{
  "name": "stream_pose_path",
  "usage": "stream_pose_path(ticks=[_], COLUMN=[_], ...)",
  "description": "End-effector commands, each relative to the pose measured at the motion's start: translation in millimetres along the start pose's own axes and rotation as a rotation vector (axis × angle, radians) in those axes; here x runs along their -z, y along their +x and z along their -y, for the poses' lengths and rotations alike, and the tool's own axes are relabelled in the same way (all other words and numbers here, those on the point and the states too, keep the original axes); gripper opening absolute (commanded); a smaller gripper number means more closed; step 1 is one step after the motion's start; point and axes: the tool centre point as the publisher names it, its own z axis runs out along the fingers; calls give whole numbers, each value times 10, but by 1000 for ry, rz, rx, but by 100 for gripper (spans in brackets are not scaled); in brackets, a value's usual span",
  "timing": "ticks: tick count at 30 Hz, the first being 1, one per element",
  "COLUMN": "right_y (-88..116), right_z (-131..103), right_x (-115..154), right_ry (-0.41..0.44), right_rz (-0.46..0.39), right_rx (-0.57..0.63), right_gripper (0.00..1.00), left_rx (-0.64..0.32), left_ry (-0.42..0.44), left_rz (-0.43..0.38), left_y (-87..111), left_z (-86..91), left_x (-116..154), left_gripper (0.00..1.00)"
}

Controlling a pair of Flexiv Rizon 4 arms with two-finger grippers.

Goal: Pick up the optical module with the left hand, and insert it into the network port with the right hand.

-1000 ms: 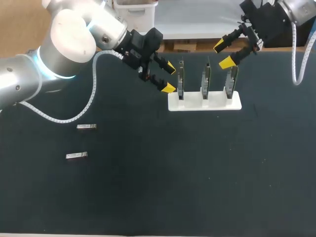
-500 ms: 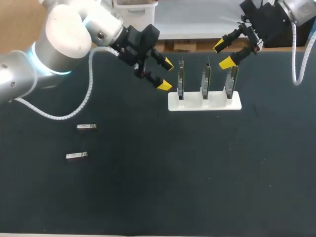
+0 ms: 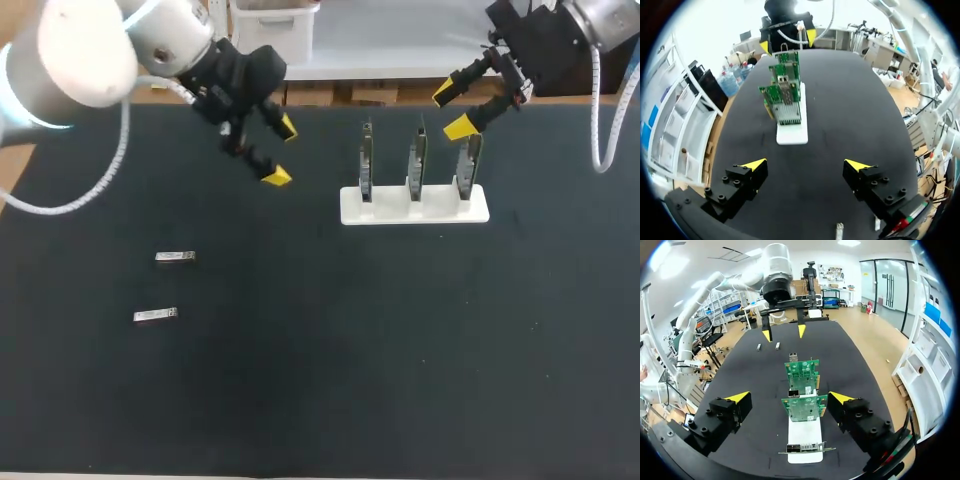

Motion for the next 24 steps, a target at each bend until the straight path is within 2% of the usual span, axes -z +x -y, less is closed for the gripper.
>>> stream_pose_path(ticks=[1,7,15,24], right_y=[1,1,1,1], right_z=[-21,-21,-21,-21], right_x=[-2,-2,-2,-2], right_ry=[6,6,6,6], right_rz=[0,0,0,0], right_rx=[0,0,0,0], right_gripper=[100,100,100,100], left_rx=[20,62,84,107], left_ry=[-130,-178,-214,-186], left_rz=[-37,-100,-195,-308], left_y=[176,520,864,1265], left_z=[374,490,611,762], left_x=[184,291,388,343], left_gripper=[100,100,100,100])
